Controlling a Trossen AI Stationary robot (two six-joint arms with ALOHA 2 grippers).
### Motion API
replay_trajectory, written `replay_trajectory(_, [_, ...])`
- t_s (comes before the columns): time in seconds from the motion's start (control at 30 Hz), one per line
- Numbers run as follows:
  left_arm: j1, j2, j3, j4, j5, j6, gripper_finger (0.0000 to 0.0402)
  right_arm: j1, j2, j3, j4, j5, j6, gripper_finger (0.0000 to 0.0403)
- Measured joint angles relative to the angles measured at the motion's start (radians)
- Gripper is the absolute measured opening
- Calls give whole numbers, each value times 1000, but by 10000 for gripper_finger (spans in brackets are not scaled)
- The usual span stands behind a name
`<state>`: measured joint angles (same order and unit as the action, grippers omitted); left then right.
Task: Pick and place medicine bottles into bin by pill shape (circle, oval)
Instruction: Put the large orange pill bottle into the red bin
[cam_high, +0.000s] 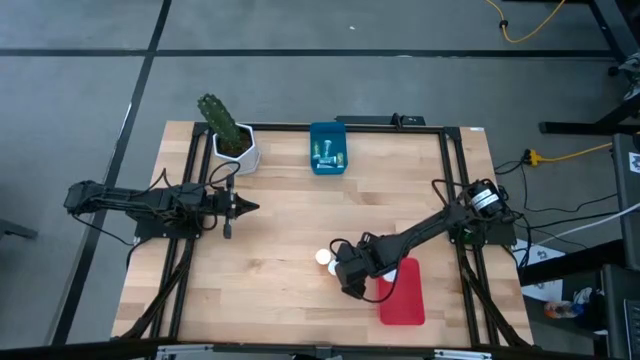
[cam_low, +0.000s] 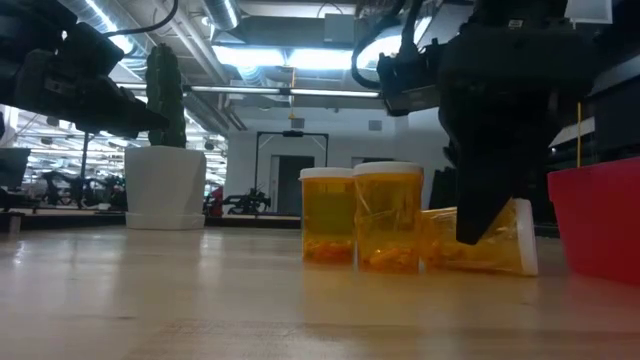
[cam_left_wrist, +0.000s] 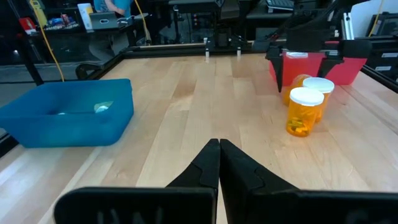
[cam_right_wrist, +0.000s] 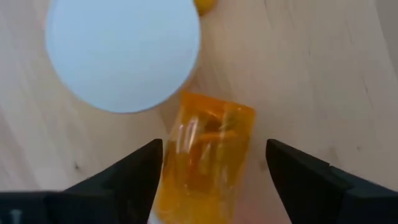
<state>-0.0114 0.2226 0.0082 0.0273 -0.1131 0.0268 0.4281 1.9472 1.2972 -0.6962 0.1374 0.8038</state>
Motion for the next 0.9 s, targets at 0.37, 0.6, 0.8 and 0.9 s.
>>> replay_trajectory(0.37, [0,0,0,0,0,0,0,-14,0,0,-5,-37,-58,209])
replay_trajectory(0.6, [0,0,0,0,0,0,0,-39,1,21,-32,-65,-132,185])
replay_trajectory(0.8, [0,0,0,0,0,-19,0,-64,1,150,-162,-121,-268,186])
replay_trajectory(0.9, [0,0,0,0,0,-20,0,-72,1,250,-270,-123,-326,181])
